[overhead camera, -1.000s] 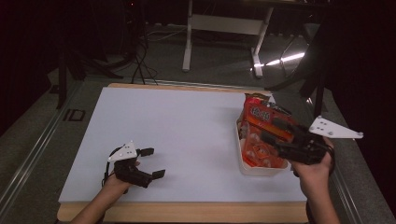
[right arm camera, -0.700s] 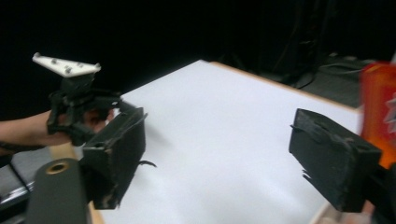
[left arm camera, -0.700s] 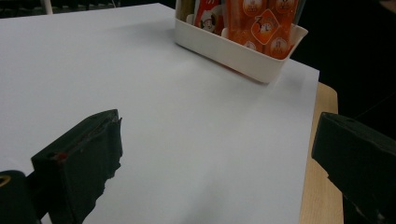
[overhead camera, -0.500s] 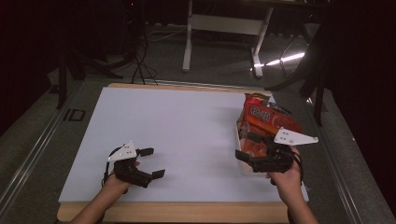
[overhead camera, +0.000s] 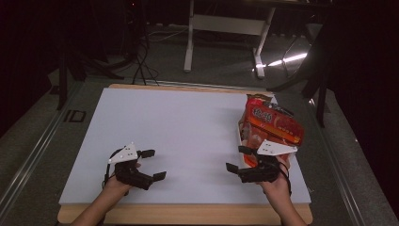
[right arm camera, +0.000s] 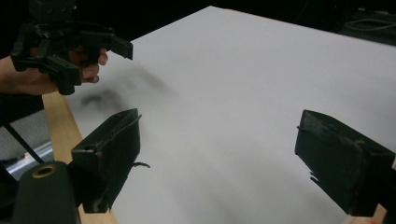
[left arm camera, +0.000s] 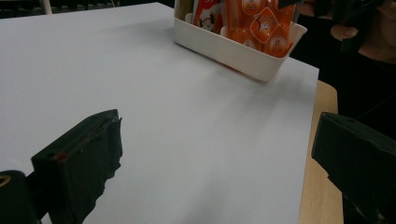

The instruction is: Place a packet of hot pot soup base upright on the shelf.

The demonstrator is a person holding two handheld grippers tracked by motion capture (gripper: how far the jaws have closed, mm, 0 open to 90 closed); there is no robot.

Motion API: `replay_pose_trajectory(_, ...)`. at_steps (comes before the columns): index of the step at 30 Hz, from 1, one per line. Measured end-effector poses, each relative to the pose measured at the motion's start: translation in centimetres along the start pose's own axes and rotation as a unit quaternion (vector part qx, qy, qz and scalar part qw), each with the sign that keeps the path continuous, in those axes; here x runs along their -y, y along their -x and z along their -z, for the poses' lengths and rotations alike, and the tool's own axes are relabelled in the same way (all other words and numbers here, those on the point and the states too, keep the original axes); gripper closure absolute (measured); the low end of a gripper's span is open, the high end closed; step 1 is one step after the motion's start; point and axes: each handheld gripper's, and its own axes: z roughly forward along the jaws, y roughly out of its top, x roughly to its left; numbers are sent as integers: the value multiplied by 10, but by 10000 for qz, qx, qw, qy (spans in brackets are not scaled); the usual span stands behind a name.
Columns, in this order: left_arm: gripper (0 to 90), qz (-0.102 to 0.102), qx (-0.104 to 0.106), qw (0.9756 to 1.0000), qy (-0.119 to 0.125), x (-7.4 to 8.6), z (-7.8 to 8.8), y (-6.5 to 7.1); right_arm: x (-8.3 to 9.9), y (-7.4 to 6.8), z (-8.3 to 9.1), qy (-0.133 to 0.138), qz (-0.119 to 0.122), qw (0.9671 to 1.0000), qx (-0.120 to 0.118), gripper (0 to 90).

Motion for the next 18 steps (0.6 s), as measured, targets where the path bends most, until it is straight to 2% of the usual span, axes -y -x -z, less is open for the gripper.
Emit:
replay_pose_trajectory(3, 24, -18, -2, 10000, 6, 0, 1, 1, 8, -1, -3, -71, 96, 9999, 110, 141)
replay_pose_trajectory(10, 24, -43, 1, 10000, -5, 1, 1, 1, 20, 2, -9, -284, 157, 9994, 116, 140)
replay_pose_trajectory(12, 24, -41, 9, 10000, -6, 2, 1, 1, 22, 3, -10, -287, 132, 9995, 71, 140)
replay_pose_trajectory(18, 24, -21, 28, 10000, -27, 3, 0, 1, 22, 2, -11, -326, 264, 9990, 146, 140)
